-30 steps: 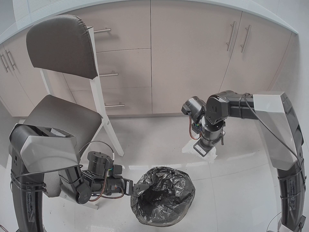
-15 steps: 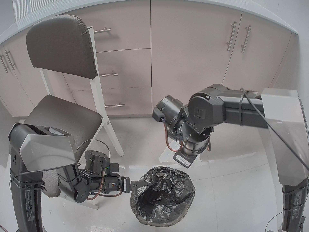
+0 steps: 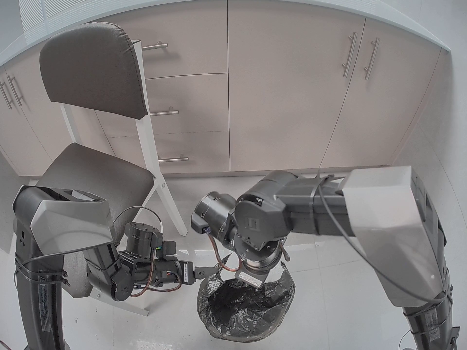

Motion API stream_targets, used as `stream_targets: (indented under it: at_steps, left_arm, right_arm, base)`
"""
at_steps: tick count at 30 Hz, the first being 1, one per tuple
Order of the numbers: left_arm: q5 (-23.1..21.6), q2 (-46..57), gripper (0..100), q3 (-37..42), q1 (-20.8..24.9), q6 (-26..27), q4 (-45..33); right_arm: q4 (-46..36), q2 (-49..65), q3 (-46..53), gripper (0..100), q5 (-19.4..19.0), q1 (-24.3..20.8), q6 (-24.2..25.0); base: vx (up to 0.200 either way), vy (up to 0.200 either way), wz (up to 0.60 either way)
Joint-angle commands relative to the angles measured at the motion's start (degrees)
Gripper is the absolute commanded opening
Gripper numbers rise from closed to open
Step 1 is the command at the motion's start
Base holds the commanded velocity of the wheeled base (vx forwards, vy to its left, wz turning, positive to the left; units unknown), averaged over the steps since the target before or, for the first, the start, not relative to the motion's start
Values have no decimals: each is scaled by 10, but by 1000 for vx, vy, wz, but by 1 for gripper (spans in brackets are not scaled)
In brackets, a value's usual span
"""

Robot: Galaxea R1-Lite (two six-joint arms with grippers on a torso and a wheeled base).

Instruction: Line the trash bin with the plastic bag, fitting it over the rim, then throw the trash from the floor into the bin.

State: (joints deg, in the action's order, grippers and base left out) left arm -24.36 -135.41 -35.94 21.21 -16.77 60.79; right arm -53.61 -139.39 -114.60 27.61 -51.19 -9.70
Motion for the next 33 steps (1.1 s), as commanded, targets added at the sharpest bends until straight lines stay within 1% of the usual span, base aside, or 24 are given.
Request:
stream_targets:
  at_steps: [1,11,19,20,33]
  left_arm:
    - [0,-3,100,-1,0,0,0]
    - [0,-3,100,-1,0,1,0]
    - [1,-3,100,0,0,2,0]
    - [1,-3,100,0,0,2,0]
    - [1,-3,100,1,0,3,0]
  right_arm:
    - [0,-26,0,0,0,-16,1]
    - [4,-50,0,0,0,-30,1]
    - [4,-52,0,0,0,-30,2]
    - [4,-53,0,100,0,-31,2]
    - [4,-42,0,100,1,-40,3]
  base:
    - [0,0,0]
    - [0,0,0]
    - [0,0,0]
    - [0,0,0]
    - [0,0,0]
